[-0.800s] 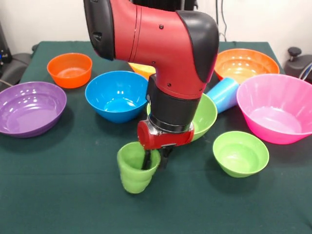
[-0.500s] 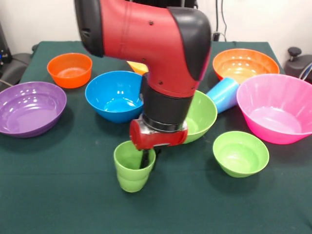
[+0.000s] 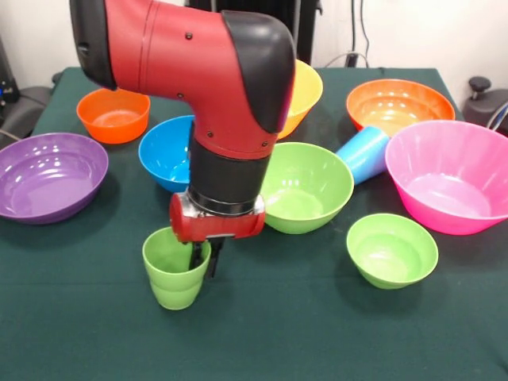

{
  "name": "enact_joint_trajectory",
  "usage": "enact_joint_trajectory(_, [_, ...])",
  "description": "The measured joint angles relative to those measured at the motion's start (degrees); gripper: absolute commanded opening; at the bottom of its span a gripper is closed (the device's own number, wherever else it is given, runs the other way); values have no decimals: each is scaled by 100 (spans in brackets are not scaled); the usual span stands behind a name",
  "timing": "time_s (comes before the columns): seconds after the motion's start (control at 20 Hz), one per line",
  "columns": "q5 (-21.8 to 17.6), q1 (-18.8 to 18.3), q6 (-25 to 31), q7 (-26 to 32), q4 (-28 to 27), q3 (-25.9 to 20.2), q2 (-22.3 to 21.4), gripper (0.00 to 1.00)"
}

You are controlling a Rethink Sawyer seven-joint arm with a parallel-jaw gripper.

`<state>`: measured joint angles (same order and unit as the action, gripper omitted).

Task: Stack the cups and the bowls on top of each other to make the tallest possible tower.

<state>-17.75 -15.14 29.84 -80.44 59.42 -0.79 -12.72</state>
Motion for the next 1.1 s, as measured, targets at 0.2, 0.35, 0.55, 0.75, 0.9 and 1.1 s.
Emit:
enact_joint_trajectory(0.2, [-1, -32, 1, 0, 1, -19, 0, 0])
enact_joint_trajectory(0.35, [-1, -33, 0, 0, 0, -37, 1, 0])
enact_joint_trajectory(0.55, [-1, -33, 1, 0, 0, -90, 9, 0])
enact_joint_trajectory(0.75, [-1, -39, 0, 0, 1, -158, 19, 0])
enact_joint_trajectory(0.9, [0, -40, 4, 0, 1, -228, 12, 0])
enact_joint_trajectory(1.1, [1, -40, 26, 0, 7, -309, 2, 0])
